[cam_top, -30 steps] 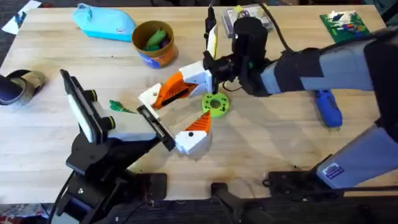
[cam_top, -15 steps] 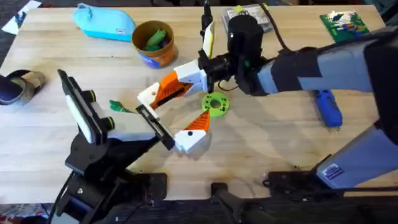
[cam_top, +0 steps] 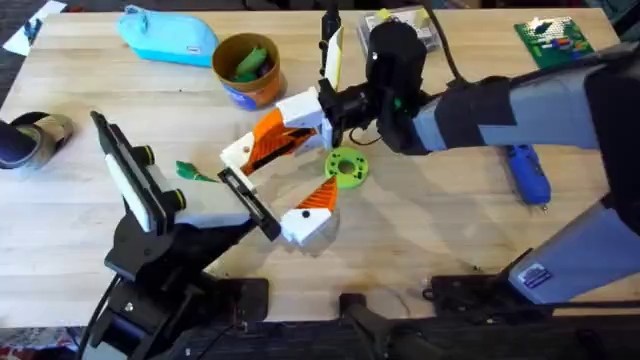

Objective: Pick up the gripper from the table and insert it into the empty holder that is missing its gripper. Then pick up a screw, insert it into the mounting hole, and use the screwdriver to tighten it. Finally, clean up the table by picking up the vegetable and placing it into the bucket.

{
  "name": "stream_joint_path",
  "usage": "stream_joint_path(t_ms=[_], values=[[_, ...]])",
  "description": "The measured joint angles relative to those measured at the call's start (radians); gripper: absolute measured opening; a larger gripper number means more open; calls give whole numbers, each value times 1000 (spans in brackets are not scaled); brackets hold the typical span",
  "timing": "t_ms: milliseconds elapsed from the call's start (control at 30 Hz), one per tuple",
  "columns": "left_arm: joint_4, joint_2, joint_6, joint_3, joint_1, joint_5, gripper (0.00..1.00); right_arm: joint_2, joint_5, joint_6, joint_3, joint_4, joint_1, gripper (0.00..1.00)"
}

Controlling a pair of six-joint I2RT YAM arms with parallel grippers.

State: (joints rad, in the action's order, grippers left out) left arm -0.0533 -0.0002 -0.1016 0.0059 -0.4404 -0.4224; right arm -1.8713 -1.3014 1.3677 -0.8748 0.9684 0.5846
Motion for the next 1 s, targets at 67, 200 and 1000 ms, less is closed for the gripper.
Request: stream_joint_path(t_ms=[67, 200, 1000], values=[[-2, 0, -4, 0, 0, 1, 994, 0, -2, 0, -2, 5, 1, 448], [-3, 0, -15, 0, 1, 6, 994, 0, -10, -6, -13, 16, 3, 703], [1, 0, -11, 0, -8, -61, 994, 0, 22, -11, -21, 5, 4, 995]])
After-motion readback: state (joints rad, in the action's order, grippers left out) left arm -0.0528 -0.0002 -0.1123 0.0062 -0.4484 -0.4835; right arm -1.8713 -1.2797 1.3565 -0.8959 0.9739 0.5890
